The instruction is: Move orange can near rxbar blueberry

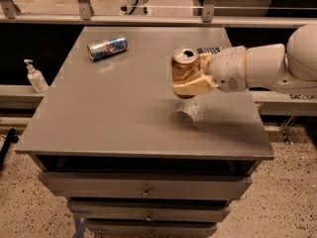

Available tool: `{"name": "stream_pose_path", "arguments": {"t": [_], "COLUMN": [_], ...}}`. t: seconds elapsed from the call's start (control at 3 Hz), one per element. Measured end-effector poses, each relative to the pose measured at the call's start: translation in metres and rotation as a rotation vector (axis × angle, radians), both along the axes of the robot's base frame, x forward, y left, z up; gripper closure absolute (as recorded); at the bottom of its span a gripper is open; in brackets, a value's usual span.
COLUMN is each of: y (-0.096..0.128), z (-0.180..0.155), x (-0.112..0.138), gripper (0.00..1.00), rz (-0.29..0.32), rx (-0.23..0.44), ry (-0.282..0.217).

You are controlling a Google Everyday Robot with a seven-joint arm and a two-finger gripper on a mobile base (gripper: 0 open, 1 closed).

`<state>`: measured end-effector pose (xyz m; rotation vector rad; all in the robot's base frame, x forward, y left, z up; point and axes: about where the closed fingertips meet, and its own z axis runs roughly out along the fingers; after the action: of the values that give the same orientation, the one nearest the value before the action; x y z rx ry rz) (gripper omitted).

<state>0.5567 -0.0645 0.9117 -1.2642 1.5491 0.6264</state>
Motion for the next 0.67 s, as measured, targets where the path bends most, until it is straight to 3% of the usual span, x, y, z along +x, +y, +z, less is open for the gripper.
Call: {"name": "stream_pose_path", "arguments": {"t": [0.67], "y": [-0.083], "z": [0.03], "x": [0.101], "gripper": [1.0], "rz": [-0.221], "rx": [0.109], "ry": [-0.122]}}
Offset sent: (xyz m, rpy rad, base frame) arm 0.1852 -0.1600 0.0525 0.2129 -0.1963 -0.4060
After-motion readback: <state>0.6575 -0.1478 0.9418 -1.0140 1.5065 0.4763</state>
